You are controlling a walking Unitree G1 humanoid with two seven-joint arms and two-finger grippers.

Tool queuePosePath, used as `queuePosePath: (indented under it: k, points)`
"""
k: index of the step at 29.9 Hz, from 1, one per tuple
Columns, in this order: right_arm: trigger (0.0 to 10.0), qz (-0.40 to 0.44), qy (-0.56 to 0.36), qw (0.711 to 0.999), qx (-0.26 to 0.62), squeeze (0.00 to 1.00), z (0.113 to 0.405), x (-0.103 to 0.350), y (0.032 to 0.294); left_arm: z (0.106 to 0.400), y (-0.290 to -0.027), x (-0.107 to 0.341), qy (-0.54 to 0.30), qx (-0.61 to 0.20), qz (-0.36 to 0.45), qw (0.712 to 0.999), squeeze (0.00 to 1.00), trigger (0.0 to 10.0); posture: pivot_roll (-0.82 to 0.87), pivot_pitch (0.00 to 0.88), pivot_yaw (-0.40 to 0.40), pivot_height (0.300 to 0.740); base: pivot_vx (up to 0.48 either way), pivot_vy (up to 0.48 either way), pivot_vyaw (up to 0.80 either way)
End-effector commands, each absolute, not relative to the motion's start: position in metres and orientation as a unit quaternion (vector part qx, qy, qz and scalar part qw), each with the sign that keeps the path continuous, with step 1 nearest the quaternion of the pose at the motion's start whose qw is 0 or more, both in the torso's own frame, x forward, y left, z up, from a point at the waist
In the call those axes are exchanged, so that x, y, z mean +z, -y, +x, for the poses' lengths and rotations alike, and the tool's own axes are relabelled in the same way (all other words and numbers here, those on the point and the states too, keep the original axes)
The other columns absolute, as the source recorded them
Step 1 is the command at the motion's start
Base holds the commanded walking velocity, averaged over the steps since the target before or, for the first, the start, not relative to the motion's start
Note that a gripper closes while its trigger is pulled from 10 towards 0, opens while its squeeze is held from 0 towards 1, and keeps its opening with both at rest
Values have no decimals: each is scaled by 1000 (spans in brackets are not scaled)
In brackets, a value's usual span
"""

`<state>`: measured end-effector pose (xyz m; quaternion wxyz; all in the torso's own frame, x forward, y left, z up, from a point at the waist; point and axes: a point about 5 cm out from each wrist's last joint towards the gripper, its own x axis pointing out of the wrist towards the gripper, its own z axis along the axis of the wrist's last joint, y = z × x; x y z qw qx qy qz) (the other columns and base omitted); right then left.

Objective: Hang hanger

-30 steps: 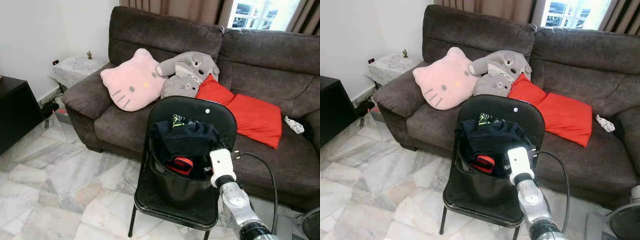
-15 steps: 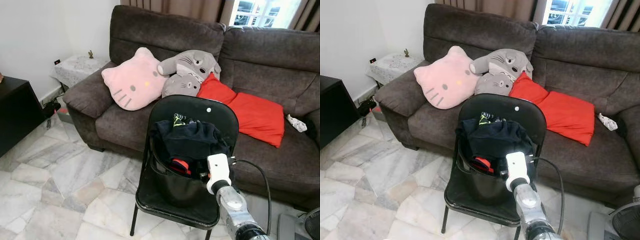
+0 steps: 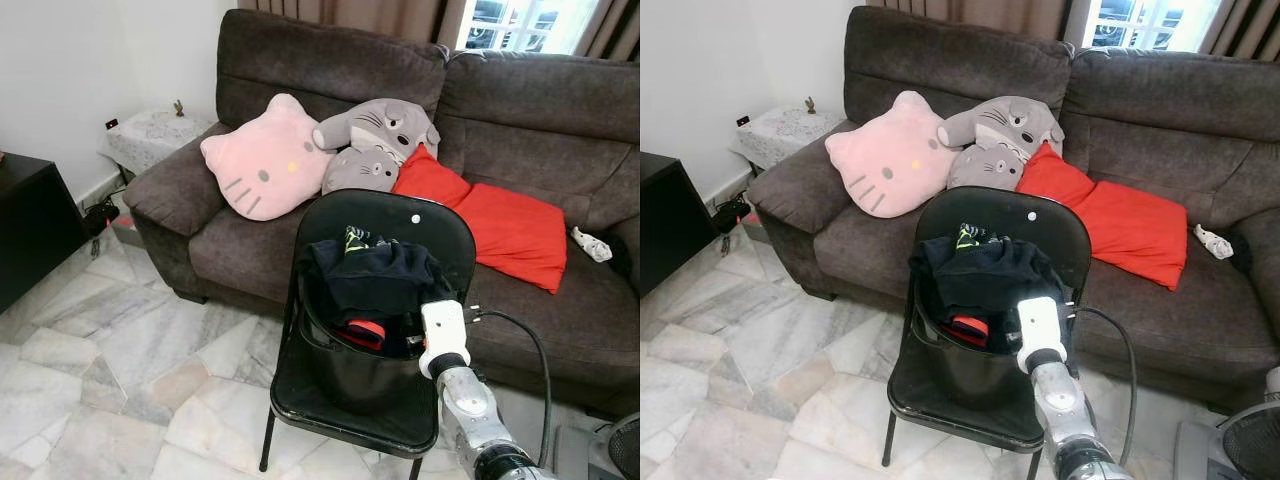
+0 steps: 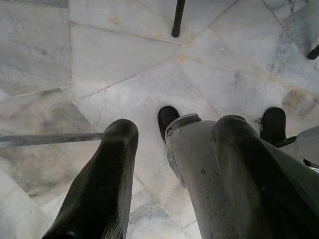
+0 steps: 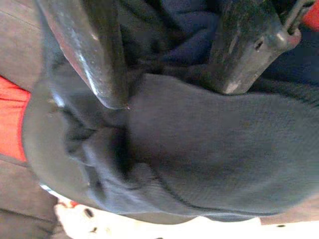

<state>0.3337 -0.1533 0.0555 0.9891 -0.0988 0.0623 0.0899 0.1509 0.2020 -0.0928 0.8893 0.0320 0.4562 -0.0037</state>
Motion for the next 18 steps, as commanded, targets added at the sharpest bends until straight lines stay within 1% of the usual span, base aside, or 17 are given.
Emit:
queuePosePath:
  k: [1,4,6,11,18]
  points:
    - [10000,-102,-50,987,116,0,339,63,146,144,-203,-96,-469,-6,38,882,0,10000,24,39,-17,740,0,0,0]
    - [10000,-112,-70,980,149,0,338,60,141,145,-203,-95,-469,-7,39,882,0,10000,24,40,-18,740,0,0,0]
    - [10000,-122,-70,978,151,0,339,60,140,145,-203,-95,-469,-7,39,883,0,10000,26,42,-18,740,0,0,0]
    - [10000,-151,-47,981,117,0,345,70,147,145,-203,-95,-468,-5,38,883,0,10000,30,44,-22,740,0,0,0]
    - [10000,-226,-16,968,108,0,348,77,149,145,-202,-95,-468,-4,37,883,0,10000,30,46,-29,740,0,0,0]
